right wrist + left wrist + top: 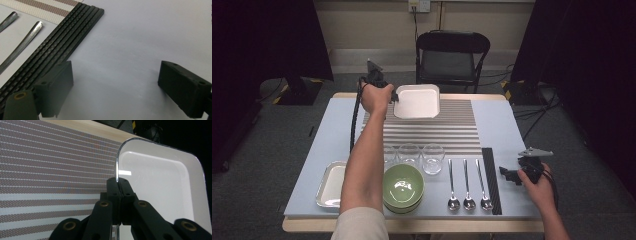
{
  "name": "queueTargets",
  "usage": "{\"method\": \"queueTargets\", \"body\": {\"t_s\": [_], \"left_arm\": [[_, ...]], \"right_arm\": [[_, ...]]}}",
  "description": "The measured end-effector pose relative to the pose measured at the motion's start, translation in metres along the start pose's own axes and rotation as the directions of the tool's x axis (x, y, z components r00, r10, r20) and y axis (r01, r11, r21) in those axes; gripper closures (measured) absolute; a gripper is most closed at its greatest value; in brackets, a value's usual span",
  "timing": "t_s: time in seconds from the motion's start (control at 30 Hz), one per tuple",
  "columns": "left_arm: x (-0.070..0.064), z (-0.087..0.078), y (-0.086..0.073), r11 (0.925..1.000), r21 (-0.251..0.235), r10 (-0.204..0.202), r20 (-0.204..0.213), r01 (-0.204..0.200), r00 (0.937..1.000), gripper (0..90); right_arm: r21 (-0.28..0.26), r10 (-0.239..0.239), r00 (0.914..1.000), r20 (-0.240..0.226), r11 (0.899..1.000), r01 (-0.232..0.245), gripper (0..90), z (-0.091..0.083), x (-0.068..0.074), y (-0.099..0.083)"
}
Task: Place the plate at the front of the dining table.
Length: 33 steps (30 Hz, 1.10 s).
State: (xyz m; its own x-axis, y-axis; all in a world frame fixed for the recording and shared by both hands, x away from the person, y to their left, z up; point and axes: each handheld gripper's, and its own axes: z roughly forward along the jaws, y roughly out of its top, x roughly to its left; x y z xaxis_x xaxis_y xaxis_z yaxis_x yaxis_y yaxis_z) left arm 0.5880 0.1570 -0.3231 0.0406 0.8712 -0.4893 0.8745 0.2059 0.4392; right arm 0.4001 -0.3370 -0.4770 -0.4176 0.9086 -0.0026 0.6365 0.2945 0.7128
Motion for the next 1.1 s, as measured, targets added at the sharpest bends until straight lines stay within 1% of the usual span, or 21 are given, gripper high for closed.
{"method": "queueTargets", "body": {"t_s": [0.07,0.1,0.2,0.23,0.27,0.37,0.4,0.47,0.53,0.57,0.63,0.67,0.8,0.87,0.9,0.93,0.97,1.0,1.03,1.07,1.1], "left_arm": [[-0.001,0.001,0.001,1.0,-0.002,-0.005,-0.003,0.005,1.0,89.4],[-0.002,0.002,0.001,0.9999,-0.008,-0.014,0.004,0.014,0.9999,89.4],[-0.003,0.004,0.002,0.9999,-0.007,-0.009,-0.001,0.009,1.0,89.4],[-0.002,0.004,0.002,1.0,0.005,0.008,-0.002,-0.008,1.0,89.4],[-0.003,0.006,0.002,1.0,-0.004,-0.005,-0.001,0.005,1.0,89.3],[-0.003,0.009,0.002,1.0,-0.001,-0.006,0.005,0.006,1.0,89.4],[-0.003,0.01,0.002,1.0,0.002,-0.003,-0.002,0.003,1.0,89.4],[-0.003,0.013,0.003,0.9999,-0.002,-0.015,0.004,0.015,0.9999,89.4],[-0.001,0.014,0.003,1.0,0.007,-0.004,-0.002,0.004,1.0,89.4],[-0.002,0.015,0.004,0.9999,-0.003,-0.014,-0.007,0.014,0.9999,89.4],[-0.001,0.016,0.004,0.9999,0.01,0.003,-0.01,-0.003,0.9999,89.4],[-0.002,0.018,0.004,0.9999,-0.005,-0.014,-0.01,0.014,0.9999,89.4],[-0.002,0.022,0.004,0.9999,0.009,0.005,-0.017,-0.005,0.9998,89.4],[-0.003,0.025,0.004,1.0,0.0,-0.004,-0.027,0.004,0.9996,89.4],[-0.001,0.025,0.004,0.9999,0.013,0.01,-0.022,-0.01,0.9997,89.4],[-0.002,0.027,0.004,1.0,0.007,0.007,-0.024,-0.006,0.9997,89.4],[-0.001,0.027,0.004,0.9998,0.012,0.018,-0.024,-0.018,0.9996,89.4],[-0.003,0.029,0.004,1.0,-0.003,0.002,-0.026,-0.002,0.9997,89.3],[-0.002,0.03,0.004,1.0,-0.002,0.007,-0.032,-0.007,0.9995,89.4],[-0.002,0.03,0.004,0.9999,0.008,0.014,-0.026,-0.014,0.9996,89.3],[-0.002,0.032,0.004,0.9999,0.002,0.011,-0.028,-0.011,0.9995,89.3]], "right_arm": [[0.0,0.0,1.0,0.0,1.0,0.0,11.5,0.0,0.0,0.0],[0.0,0.0,1.0,0.0,1.0,0.0,11.5,0.0,0.0,0.0],[0.0,0.0,1.0,0.0,1.0,0.0,11.5,0.0,0.0,0.0],[0.0,0.0,1.0,0.0,1.0,0.0,11.5,0.0,0.0,0.0],[0.0,0.0,1.0,0.0,1.0,0.0,11.5,0.0,0.0,0.0],[0.0,0.0,1.0,0.0,1.0,0.0,11.5,0.0,0.0,0.0],[0.0,0.001,1.0,0.0,1.0,-0.001,11.5,0.0,0.0,0.0],[0.0,0.0,1.0,0.001,1.0,0.0,11.5,0.0,0.0,0.0],[0.001,0.001,1.0,0.0,1.0,-0.001,11.5,0.0,0.0,0.0],[0.0,-0.001,1.0,0.001,1.0,0.001,11.5,0.0,0.0,0.0],[0.0,-0.001,1.0,0.001,1.0,0.001,11.5,0.0,0.0,0.0],[0.0,0.0,1.0,0.001,1.0,0.0,11.5,0.0,0.0,0.0],[0.0,0.0,1.0,0.001,1.0,0.0,11.5,0.0,0.0,0.0],[0.0,-0.001,1.0,0.0,1.0,0.001,11.5,0.0,0.0,0.0],[0.0,-0.001,1.0,0.001,1.0,0.001,11.5,0.0,0.0,0.0],[0.0,-0.001,1.0,0.0,1.0,0.001,11.5,0.0,0.0,0.0],[0.0,0.0,1.0,0.0,1.0,0.0,11.5,0.0,0.0,0.0],[0.0,-0.001,1.0,0.0,1.0,0.001,11.5,0.0,0.0,0.0],[0.0,-0.001,1.0,0.001,1.0,0.001,11.5,0.0,0.0,0.0],[0.0,0.0,1.0,0.0,1.0,0.0,11.5,0.0,0.0,0.0],[0.0,0.0,1.0,0.0,1.0,0.0,11.6,0.0,0.0,0.0]]}}
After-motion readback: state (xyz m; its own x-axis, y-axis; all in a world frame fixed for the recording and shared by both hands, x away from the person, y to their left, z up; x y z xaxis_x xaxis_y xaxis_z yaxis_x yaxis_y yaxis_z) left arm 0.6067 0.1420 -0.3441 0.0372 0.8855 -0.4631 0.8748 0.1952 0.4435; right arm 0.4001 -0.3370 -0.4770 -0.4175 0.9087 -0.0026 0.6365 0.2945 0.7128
